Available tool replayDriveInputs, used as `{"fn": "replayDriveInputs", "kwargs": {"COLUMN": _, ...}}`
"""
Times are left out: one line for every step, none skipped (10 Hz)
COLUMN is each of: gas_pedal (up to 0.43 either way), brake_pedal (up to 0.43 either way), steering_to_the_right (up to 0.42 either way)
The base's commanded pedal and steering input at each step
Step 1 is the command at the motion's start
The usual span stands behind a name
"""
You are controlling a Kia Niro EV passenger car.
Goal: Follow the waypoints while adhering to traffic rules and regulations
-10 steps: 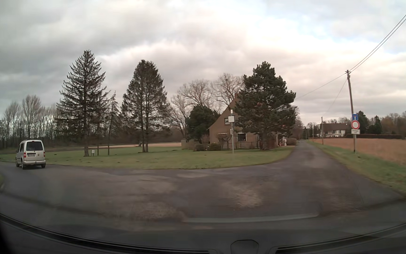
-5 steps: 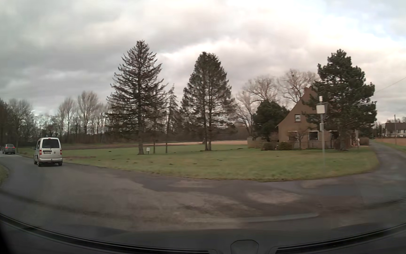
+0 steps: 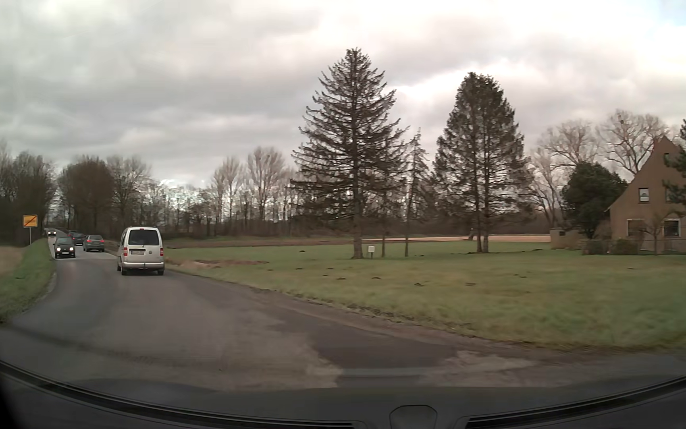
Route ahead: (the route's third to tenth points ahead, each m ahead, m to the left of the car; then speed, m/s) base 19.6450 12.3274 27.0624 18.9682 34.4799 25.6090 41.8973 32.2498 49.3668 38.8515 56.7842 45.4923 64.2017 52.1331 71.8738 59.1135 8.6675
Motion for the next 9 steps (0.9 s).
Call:
{"fn": "replayDriveInputs", "kwargs": {"gas_pedal": 0.087, "brake_pedal": 0.0, "steering_to_the_right": -0.261}}
{"fn": "replayDriveInputs", "kwargs": {"gas_pedal": 0.087, "brake_pedal": 0.0, "steering_to_the_right": -0.254}}
{"fn": "replayDriveInputs", "kwargs": {"gas_pedal": 0.087, "brake_pedal": 0.0, "steering_to_the_right": -0.245}}
{"fn": "replayDriveInputs", "kwargs": {"gas_pedal": 0.087, "brake_pedal": 0.0, "steering_to_the_right": -0.232}}
{"fn": "replayDriveInputs", "kwargs": {"gas_pedal": 0.087, "brake_pedal": 0.0, "steering_to_the_right": -0.221}}
{"fn": "replayDriveInputs", "kwargs": {"gas_pedal": 0.087, "brake_pedal": 0.0, "steering_to_the_right": -0.214}}
{"fn": "replayDriveInputs", "kwargs": {"gas_pedal": 0.087, "brake_pedal": 0.0, "steering_to_the_right": -0.208}}
{"fn": "replayDriveInputs", "kwargs": {"gas_pedal": 0.087, "brake_pedal": 0.0, "steering_to_the_right": -0.198}}
{"fn": "replayDriveInputs", "kwargs": {"gas_pedal": 0.11, "brake_pedal": 0.0, "steering_to_the_right": -0.185}}
